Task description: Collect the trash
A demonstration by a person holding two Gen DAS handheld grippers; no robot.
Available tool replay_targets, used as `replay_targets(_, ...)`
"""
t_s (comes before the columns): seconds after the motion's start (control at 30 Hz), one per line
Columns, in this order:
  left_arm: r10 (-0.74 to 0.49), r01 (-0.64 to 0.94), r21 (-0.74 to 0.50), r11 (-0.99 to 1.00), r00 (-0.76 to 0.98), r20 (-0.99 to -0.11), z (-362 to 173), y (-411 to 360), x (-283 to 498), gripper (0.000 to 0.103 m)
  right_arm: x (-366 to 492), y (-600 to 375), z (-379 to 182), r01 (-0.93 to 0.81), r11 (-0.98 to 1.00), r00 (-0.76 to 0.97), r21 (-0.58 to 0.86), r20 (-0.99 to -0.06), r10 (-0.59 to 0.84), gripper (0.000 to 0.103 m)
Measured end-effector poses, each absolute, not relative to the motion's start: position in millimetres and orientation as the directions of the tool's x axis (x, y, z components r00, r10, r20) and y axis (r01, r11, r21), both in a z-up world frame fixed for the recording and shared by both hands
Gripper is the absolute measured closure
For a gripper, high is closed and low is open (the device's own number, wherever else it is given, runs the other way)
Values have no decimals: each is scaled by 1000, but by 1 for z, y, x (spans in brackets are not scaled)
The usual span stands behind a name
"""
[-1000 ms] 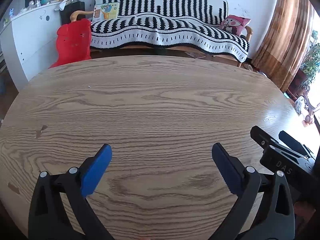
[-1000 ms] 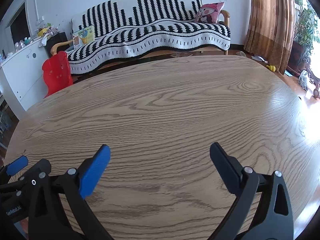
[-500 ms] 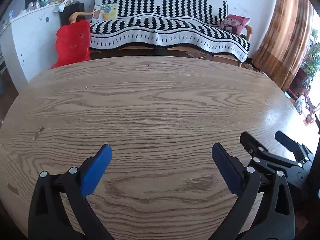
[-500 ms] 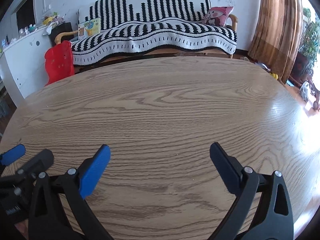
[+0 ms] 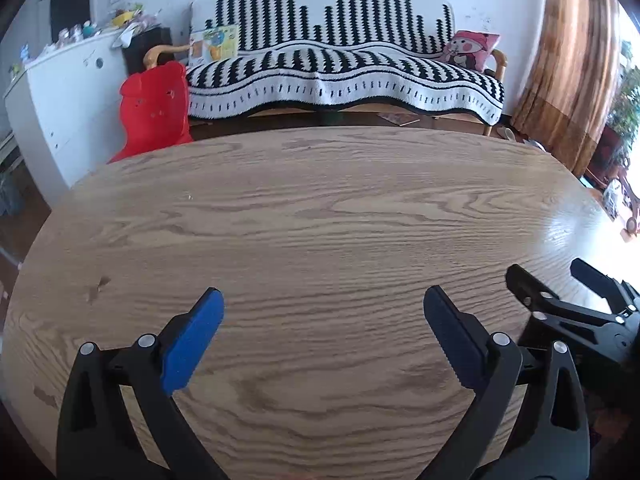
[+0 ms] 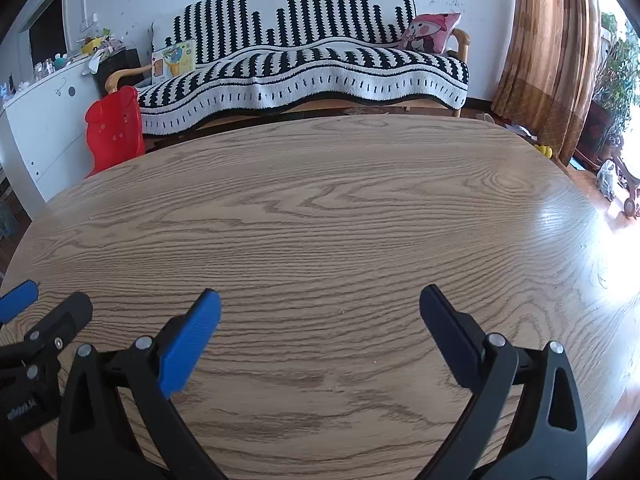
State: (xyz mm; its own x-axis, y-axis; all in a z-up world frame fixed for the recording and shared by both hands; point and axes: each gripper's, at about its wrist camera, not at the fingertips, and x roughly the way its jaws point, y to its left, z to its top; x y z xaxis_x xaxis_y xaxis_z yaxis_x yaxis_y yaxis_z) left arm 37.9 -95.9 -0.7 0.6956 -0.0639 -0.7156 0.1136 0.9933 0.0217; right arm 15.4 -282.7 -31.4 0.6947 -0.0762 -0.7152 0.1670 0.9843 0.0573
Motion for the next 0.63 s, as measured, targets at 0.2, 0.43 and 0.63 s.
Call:
replay_targets(0.2,40,47,97,994,674,-738,-21,-83,51,6,18,-283,-34,165,984,687,72,-724,-62,7)
replay_targets(0.43,18,58,71,996,634,-773,-36,-77,56,6,27,-283,-43,165,985,655,56,-752,-67,7)
replay_targets(0.63,10,52,52,997,606,-795,-44,-73,63,6,34,-282,-48,141,990,645,23,-761,-74,7)
